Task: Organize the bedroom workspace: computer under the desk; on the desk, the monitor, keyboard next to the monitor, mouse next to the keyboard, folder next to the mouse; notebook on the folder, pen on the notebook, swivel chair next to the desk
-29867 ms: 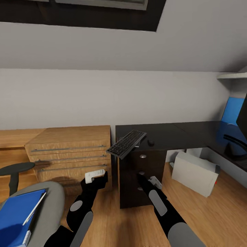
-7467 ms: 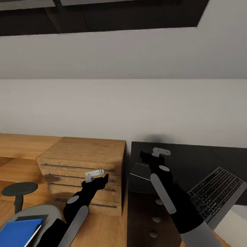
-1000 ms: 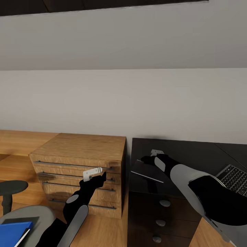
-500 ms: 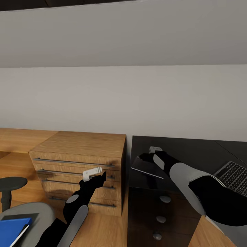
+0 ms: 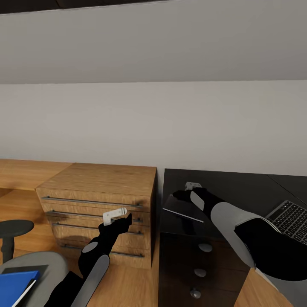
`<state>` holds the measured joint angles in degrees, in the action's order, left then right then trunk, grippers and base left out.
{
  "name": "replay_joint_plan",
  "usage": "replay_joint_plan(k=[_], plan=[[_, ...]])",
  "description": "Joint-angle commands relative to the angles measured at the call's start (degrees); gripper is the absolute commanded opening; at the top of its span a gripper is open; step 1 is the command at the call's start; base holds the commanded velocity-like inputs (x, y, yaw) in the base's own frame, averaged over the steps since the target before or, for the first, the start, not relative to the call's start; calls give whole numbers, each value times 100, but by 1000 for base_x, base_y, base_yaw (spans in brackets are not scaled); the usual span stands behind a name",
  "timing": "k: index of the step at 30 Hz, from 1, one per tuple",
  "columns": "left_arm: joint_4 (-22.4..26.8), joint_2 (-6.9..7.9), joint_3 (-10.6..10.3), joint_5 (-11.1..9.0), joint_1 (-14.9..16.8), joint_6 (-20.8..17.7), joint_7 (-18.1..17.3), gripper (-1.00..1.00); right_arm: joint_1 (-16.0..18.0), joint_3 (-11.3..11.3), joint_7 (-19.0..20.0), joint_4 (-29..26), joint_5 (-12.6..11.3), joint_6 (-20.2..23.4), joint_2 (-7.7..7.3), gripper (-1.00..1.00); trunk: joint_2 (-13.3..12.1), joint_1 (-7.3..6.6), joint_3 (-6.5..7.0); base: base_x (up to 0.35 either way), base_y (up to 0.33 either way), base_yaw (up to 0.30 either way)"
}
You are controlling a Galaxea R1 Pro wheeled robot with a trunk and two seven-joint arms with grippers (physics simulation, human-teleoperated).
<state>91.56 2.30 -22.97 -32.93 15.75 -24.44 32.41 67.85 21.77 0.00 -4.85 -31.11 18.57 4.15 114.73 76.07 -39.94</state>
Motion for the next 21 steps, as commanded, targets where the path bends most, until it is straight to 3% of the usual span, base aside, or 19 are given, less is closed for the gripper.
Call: replay_joint_plan(k=[1,14,21], plan=[[7,6,-14,-47,7,-8,54,100,0,-15,-9,389,-106,50,-2,100,2,0,-7,0,0,0],[3,7,-14,-48,7,-8,54,100,0,-15,-13,389,-99,50,-2,100,2,0,-7,-101,0,0],[2,7,-14,-49,7,-8,54,100,0,-15,-12,396,-99,50,-2,100,2,0,-7,-120,92,0]])
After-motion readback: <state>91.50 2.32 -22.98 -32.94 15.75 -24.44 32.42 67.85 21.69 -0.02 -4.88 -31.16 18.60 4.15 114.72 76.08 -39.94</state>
